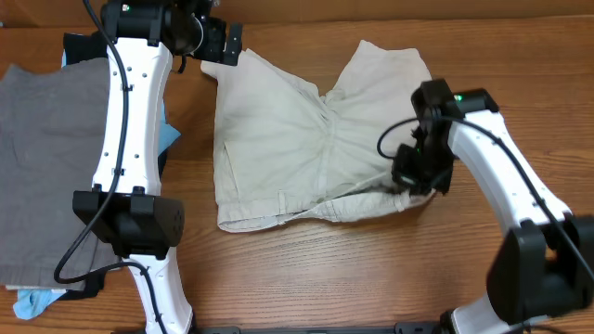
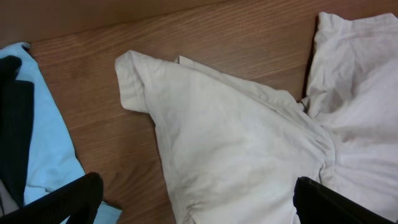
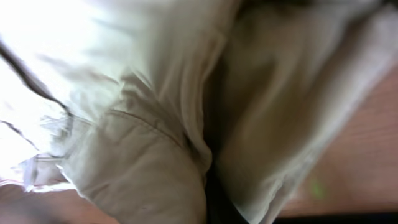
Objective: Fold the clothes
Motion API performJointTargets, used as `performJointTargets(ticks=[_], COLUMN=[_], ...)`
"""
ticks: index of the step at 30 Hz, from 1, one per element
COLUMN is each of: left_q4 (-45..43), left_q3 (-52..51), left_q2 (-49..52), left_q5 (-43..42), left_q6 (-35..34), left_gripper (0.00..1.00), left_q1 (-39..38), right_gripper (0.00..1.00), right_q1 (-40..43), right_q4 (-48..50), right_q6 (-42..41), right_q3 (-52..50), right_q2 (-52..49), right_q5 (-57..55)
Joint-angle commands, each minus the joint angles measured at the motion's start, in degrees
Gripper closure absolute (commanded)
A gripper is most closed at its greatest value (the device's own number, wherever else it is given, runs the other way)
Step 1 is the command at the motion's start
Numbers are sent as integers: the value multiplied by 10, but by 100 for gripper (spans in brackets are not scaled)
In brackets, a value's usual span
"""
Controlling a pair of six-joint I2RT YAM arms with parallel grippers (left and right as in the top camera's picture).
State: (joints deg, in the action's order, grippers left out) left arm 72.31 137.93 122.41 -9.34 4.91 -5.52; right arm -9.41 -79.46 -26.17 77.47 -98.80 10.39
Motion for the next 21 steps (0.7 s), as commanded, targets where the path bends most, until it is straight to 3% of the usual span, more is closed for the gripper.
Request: performJointTargets(ticks=[1,3,5,6,7,10,12,13,15,21], left_q4=[-3,-3,-2,-2,-2,-1,1,1,-2,-5], left_q3=[-3,-3,-3,-3,-3,-3,-3,-3,-3,-3], left_q2=[3,3,3,3,3,3,3,3,3,8], left_q5=[3,3,3,3,3,-17,-32,-37,-43,-44], left_q6=[22,24,27,29,30,57,76,84,99,133], left_gripper=[0,0,0,0,0,0,0,0,0,0], left_q1=[-5,-5,-5,-5,-5,-7,-9,-12,-18,-47], right_gripper=[89,86,69,55,47,40,30,17,2,0], right_q1=[0,0,0,0,0,0,0,1,2,2], right_q4=[27,36,36,34,30,29,39,56,97,252], right_q6=[-78,-97,-116,-116,-116,-113,-102,-89,-61,2], right_q3=[-101,-139,-184,-191,-192,-187,-170,-158,-142,-135], right_q2=[83,111,145,151,157,179,198,209,218,179], right_q5=[-12,-11,-9,-2,3,13,12,12,11,9])
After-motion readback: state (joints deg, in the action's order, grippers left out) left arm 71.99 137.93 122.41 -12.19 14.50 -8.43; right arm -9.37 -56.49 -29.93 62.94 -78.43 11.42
